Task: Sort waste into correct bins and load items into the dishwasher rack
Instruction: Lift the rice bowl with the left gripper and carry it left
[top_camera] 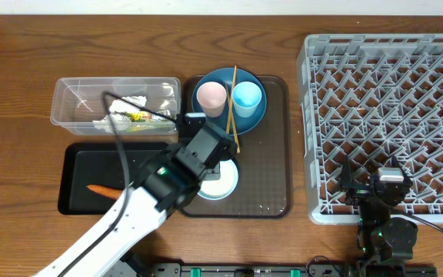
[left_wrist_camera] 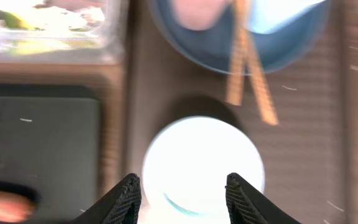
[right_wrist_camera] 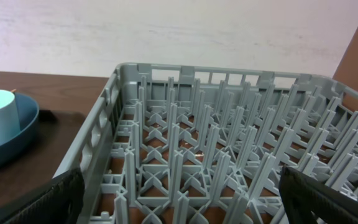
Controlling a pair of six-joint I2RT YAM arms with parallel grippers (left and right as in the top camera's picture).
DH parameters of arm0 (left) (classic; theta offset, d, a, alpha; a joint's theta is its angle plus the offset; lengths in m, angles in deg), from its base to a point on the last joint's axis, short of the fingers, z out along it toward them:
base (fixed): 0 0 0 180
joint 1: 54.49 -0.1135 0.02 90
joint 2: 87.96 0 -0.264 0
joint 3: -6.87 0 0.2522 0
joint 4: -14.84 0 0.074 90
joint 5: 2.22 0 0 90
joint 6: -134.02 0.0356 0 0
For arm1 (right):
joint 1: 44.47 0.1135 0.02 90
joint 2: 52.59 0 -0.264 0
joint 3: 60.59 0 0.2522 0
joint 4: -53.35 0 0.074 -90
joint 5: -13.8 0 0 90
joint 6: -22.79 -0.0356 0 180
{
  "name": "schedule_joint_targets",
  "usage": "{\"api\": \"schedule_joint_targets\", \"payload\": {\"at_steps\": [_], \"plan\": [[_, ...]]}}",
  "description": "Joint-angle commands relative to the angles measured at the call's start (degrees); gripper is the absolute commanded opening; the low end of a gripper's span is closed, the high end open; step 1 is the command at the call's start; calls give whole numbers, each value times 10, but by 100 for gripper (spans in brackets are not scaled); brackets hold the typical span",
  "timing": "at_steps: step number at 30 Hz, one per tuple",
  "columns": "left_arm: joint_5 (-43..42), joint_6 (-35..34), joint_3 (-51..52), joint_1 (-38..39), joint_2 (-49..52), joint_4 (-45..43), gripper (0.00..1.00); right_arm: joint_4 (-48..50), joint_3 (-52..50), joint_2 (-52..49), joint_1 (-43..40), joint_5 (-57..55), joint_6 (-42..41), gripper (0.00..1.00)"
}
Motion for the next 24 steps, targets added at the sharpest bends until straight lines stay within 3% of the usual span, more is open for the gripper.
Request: {"api": "schedule_joint_targets", "payload": {"at_steps": [1, 12, 24], "plan": [[-121, 8, -2, 14, -10, 6, 46, -2, -1, 1, -1, -4, -9, 99], [-109, -34, -2, 111, 49, 2, 46, -2, -1, 1, -1, -4, -9, 99], [-79, -36, -2, 142, 169, -46, 46, -2, -1, 1, -1, -4, -9, 99]]}}
